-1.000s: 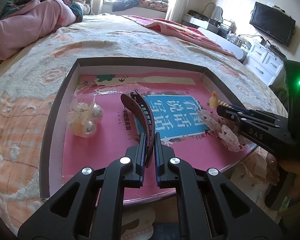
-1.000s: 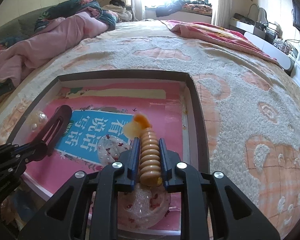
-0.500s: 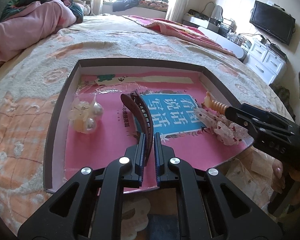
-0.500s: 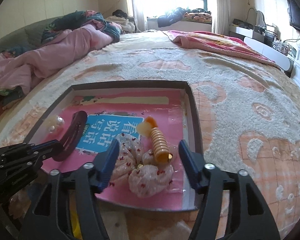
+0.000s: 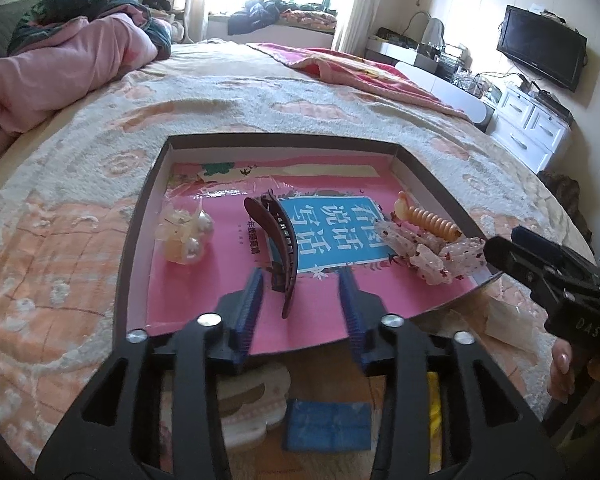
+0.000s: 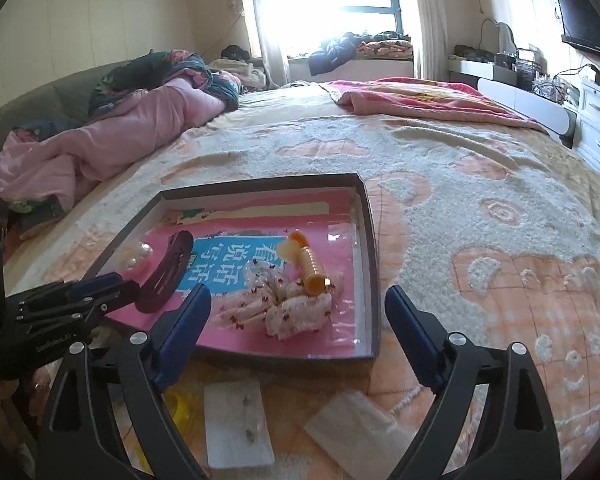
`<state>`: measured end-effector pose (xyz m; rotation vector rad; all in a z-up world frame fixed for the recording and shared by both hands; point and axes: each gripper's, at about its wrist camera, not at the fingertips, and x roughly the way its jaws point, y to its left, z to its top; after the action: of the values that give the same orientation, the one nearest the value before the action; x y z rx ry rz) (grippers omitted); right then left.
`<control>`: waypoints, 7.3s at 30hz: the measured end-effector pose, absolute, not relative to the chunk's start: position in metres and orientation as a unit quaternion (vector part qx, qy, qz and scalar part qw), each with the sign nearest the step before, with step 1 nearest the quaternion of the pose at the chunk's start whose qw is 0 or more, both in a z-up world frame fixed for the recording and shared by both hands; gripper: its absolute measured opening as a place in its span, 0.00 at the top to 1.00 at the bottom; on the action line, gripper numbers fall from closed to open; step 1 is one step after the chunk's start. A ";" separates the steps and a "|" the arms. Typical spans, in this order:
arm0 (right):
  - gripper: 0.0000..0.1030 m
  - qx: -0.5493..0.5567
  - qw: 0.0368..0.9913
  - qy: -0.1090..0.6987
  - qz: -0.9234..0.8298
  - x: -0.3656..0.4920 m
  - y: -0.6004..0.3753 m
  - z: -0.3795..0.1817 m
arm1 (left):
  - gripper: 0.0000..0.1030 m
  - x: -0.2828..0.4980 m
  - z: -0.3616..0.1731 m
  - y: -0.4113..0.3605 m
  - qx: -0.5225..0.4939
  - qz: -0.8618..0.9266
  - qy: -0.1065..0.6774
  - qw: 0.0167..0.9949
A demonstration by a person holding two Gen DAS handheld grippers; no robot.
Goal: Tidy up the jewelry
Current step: 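Withdraw both tools from the tray toward the pom-pom and bangles, then close the left gripper on the pink pom-pom while the right approaches the yellow bangles, then close the right gripper on the bagged yellow bangles while the left holds the pom-pom, then carry the pom-pom and bagged bangles over the tray with both grippers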
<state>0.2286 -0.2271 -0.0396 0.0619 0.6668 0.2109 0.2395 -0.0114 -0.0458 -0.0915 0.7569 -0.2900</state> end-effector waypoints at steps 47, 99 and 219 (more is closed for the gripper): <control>0.15 0.000 0.931 0.322 0.171 0.140 -0.195 -0.028 | 0.17 0.152 -0.018 0.039 -0.025 -0.055 0.311 0.948; 0.38 -0.047 0.895 0.390 0.211 0.150 -0.132 -0.087 | 0.72 0.174 -0.074 0.074 -0.082 -0.096 0.414 0.902; 0.63 -0.015 0.909 0.371 0.188 0.297 -0.236 -0.058 | 0.80 0.264 -0.060 -0.077 -0.006 -0.156 0.407 0.900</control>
<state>0.2967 -0.2357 -0.0583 -0.0314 0.7659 0.3884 0.2640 -0.0772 -0.0603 -0.0116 0.8426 -0.3223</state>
